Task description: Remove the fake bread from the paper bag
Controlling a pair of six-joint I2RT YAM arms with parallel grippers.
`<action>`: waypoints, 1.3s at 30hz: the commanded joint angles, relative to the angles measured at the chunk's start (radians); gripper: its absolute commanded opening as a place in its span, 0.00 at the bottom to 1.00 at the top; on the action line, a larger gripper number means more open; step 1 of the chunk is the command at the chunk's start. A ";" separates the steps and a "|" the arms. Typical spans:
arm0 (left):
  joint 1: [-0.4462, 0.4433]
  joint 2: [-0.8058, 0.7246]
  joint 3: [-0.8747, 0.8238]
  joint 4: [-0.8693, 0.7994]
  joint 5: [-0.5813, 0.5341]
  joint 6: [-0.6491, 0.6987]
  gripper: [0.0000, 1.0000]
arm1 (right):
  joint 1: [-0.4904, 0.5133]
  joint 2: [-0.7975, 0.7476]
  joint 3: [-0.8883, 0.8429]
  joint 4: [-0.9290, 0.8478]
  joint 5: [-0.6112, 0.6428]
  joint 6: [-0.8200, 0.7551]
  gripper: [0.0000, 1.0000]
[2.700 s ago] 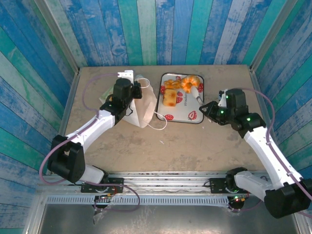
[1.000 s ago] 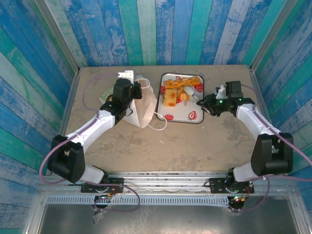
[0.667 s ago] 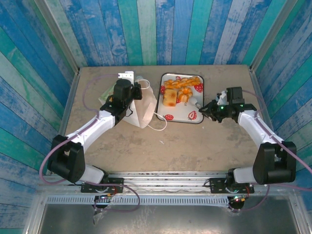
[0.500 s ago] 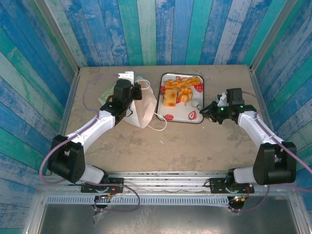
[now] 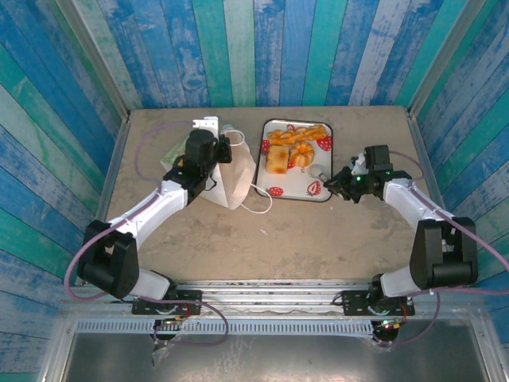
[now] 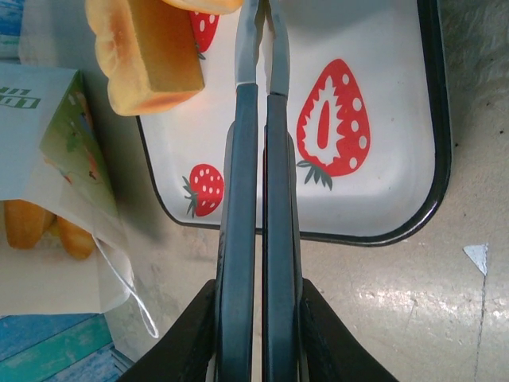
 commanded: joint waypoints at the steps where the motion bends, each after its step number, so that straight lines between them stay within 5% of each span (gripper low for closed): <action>1: -0.001 -0.005 0.004 0.031 0.010 0.000 0.00 | 0.011 0.022 0.036 0.051 -0.008 0.008 0.18; 18: -0.002 -0.003 0.009 0.036 0.037 -0.009 0.00 | 0.079 0.091 0.089 0.084 0.023 0.026 0.18; 29: -0.002 -0.015 -0.008 0.037 0.031 0.024 0.00 | 0.090 -0.134 -0.032 0.027 0.050 0.049 0.19; 39: -0.002 -0.027 -0.005 0.011 0.003 0.049 0.00 | 0.328 -0.332 -0.020 0.017 0.161 0.136 0.20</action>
